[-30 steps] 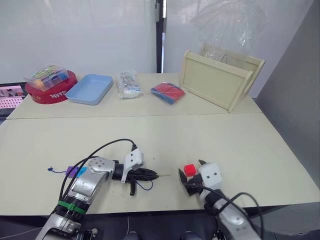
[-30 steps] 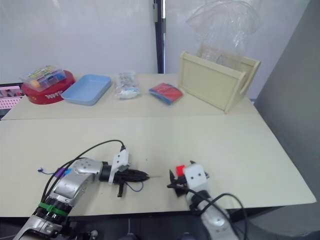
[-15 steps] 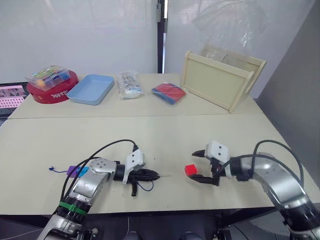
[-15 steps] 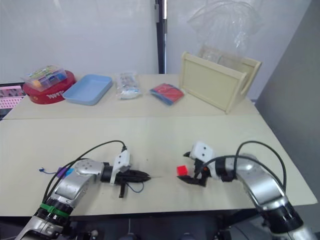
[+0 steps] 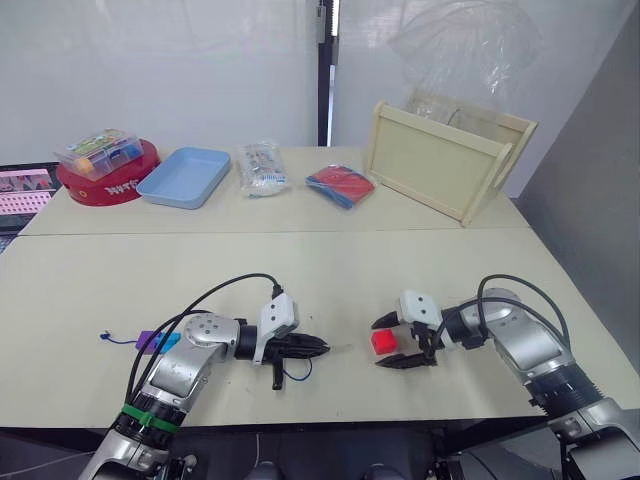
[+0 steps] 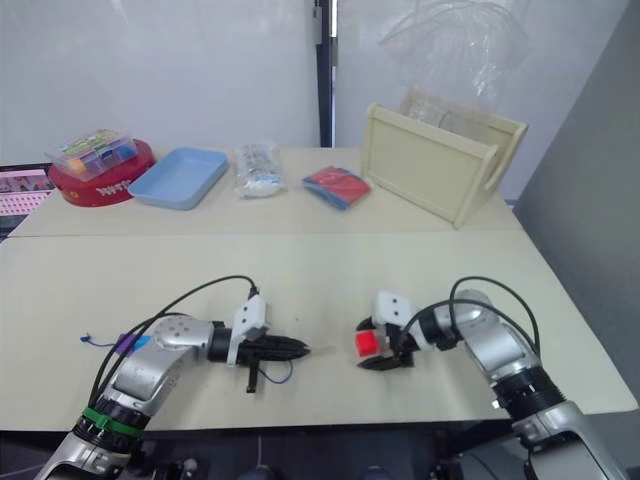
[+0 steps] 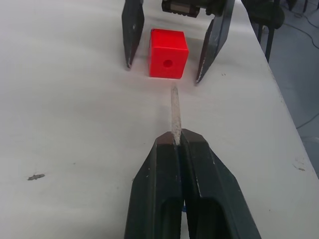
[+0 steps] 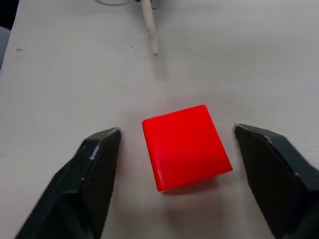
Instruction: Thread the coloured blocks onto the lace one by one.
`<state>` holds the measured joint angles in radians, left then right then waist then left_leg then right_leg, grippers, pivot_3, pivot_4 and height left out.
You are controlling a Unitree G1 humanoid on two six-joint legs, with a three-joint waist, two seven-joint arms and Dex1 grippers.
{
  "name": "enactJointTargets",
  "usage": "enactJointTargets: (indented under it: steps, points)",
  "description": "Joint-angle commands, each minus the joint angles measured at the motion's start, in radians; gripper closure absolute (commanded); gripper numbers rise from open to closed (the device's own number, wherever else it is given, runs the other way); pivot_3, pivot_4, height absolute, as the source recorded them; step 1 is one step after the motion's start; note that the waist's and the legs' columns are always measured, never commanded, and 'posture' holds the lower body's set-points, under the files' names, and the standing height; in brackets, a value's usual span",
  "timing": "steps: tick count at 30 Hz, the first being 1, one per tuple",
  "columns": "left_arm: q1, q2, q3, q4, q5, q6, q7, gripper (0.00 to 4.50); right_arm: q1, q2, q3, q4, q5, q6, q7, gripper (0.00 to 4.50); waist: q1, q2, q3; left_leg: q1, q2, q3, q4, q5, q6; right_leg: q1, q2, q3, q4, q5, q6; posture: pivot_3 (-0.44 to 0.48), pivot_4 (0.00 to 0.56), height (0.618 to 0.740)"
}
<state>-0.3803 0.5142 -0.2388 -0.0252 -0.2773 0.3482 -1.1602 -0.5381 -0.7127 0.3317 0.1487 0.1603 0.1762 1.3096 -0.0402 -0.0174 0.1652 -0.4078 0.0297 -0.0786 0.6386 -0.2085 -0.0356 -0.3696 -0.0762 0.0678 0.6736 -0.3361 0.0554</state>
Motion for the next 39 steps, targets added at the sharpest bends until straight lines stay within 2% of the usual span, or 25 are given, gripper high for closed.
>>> enactJointTargets:
  steps: [1, 4, 5, 11, 31, 39]
  points:
    - [-0.006, -0.006, 0.000, -0.024, -0.009, 0.006, 0.011, 4.50, 0.013, -0.002, -0.027, -0.017, 0.002, -0.023, 0.006, 2.15, 0.001, 0.000, 0.000, 0.000, 0.000, 0.000, 0.000, 0.000, 0.000, 0.000, 0.000, 0.000, 0.000, 0.000, 0.000, 0.000, 0.150, 0.740]
    - [-0.017, -0.029, -0.014, -0.030, -0.007, 0.019, 0.029, 4.50, 0.026, 0.006, -0.032, -0.039, 0.005, -0.001, -0.017, 3.14, 0.001, 0.000, 0.000, 0.000, 0.000, 0.000, 0.000, 0.000, 0.000, 0.000, 0.000, 0.000, 0.000, 0.000, 0.000, 0.000, 0.150, 0.740]
    - [-0.020, -0.036, -0.018, -0.032, -0.006, 0.024, 0.035, 4.50, 0.027, 0.010, -0.033, -0.043, 0.005, 0.007, -0.023, 3.31, 0.001, 0.000, 0.000, 0.000, 0.000, 0.000, 0.000, 0.000, 0.000, 0.000, 0.000, 0.000, 0.000, 0.000, 0.000, 0.000, 0.150, 0.740]
    - [-0.018, -0.075, -0.065, -0.059, 0.006, 0.053, 0.063, 4.50, 0.038, 0.035, -0.014, -0.104, -0.001, 0.074, -0.048, 3.30, 0.000, 0.000, 0.000, 0.000, 0.000, 0.000, 0.000, 0.000, 0.000, 0.000, 0.000, 0.000, 0.001, 0.000, 0.000, 0.000, 0.150, 0.740]
    - [-0.050, -0.118, -0.079, -0.023, 0.014, 0.045, 0.054, 4.50, 0.047, 0.024, -0.012, -0.143, -0.015, 0.108, -0.038, 3.30, 0.001, 0.000, 0.000, 0.000, 0.000, 0.000, 0.001, 0.000, 0.000, 0.000, 0.000, 0.000, 0.001, 0.000, 0.000, 0.000, 0.150, 0.740]
    - [-0.123, -0.208, -0.161, 0.086, 0.057, -0.008, 0.039, 4.50, 0.042, 0.046, 0.005, -0.179, -0.020, 0.139, -0.047, 3.30, 0.004, 0.000, 0.000, 0.000, 0.000, 0.000, 0.002, 0.000, 0.000, 0.000, 0.000, 0.000, 0.001, 0.000, 0.000, 0.000, 0.150, 0.740]
